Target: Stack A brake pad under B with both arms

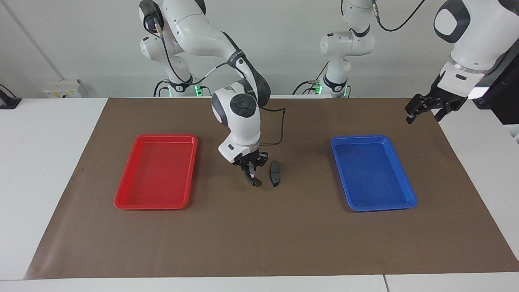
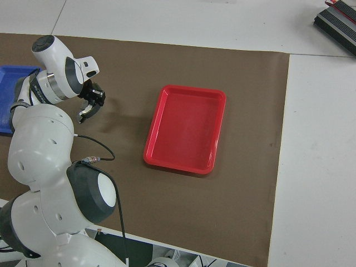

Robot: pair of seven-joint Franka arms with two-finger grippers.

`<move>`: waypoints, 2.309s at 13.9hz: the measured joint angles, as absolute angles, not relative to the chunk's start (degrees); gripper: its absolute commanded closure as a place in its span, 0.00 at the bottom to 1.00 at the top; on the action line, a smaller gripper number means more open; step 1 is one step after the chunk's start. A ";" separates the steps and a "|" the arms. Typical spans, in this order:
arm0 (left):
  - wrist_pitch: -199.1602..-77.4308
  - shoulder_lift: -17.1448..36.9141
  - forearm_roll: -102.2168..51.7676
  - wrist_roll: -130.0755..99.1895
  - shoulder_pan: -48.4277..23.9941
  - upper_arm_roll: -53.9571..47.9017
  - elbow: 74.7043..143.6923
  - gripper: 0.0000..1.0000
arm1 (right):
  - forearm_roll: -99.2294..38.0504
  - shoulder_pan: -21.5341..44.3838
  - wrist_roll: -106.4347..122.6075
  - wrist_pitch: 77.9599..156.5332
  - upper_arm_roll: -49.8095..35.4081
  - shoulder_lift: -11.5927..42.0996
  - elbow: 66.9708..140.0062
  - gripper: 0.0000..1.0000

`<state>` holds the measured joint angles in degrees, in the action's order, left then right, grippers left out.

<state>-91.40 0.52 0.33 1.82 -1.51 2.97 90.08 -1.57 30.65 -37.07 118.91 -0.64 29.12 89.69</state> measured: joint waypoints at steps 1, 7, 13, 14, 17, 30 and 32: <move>-90.19 0.87 0.32 1.99 -1.51 2.88 89.17 0.00 | -1.52 31.30 -38.48 120.18 -0.63 29.92 89.33 1.00; -88.53 1.43 0.23 2.65 -1.60 2.34 88.93 0.00 | 0.32 34.07 -40.99 122.91 -0.64 33.60 88.16 1.00; -87.46 0.93 0.21 2.65 -1.71 2.28 89.63 0.00 | 0.40 35.52 -41.22 123.09 -0.62 35.45 86.46 1.00; -87.46 0.50 0.20 2.65 -1.71 2.28 90.24 0.00 | 0.48 35.52 -41.22 123.09 -0.62 35.55 86.32 1.00; -87.54 -0.31 0.15 2.65 -1.71 2.28 91.56 0.00 | 0.83 35.52 -41.23 123.50 -0.62 35.65 86.15 1.00; -87.57 -0.64 0.10 2.65 -1.69 2.41 91.89 0.00 | 1.34 35.63 -42.26 126.72 -0.61 36.09 86.20 0.93; -87.57 -0.65 0.10 2.65 -1.67 2.47 91.89 0.00 | 1.34 35.65 -42.26 127.00 -0.61 36.24 86.25 0.89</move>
<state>-87.57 -0.65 0.10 2.65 -1.67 2.47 91.89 1.34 35.65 -42.26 127.00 -0.61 36.24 86.25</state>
